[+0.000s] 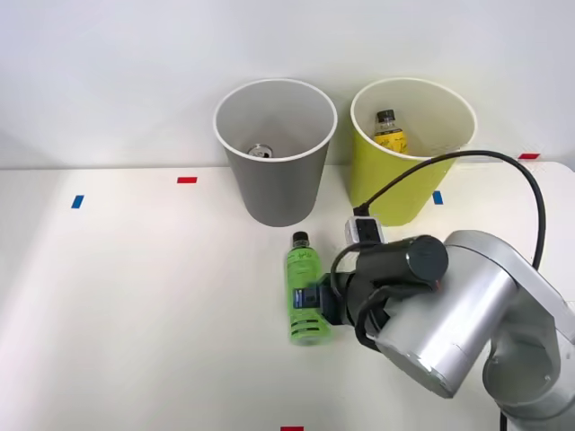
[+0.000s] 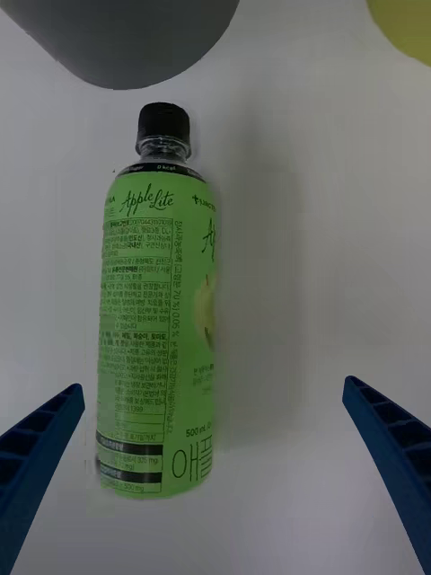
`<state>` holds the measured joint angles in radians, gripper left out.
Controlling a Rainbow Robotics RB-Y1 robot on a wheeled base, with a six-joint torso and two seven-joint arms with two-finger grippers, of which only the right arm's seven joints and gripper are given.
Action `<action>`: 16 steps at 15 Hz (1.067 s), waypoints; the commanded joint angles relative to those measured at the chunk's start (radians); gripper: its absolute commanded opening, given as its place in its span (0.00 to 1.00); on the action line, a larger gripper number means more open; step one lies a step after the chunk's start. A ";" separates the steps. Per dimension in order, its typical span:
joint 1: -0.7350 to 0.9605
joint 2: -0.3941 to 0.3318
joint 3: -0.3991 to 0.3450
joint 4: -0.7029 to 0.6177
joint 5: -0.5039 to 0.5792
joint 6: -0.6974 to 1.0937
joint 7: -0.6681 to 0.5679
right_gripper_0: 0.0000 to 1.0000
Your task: Put cans in the gray bin, plastic bottles in the light green bin
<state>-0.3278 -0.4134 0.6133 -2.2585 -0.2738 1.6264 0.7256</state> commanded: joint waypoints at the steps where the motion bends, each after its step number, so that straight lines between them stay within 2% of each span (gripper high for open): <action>1: -0.085 0.044 0.000 0.099 -0.059 0.003 -0.103 1.00; 3: -0.140 0.079 0.000 0.180 -0.064 0.003 -0.095 1.00; 5: -0.186 0.085 0.000 0.240 -0.094 0.003 -0.088 1.00; 8: -0.211 0.057 0.002 0.252 -0.134 0.003 -0.081 1.00; 12: -0.218 0.057 0.002 0.280 -0.137 0.004 -0.052 1.00; 16: -0.272 0.116 0.002 0.415 -0.107 0.006 -0.015 1.00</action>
<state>-0.5857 -0.3114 0.6151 -1.8716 -0.3933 1.6321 0.7011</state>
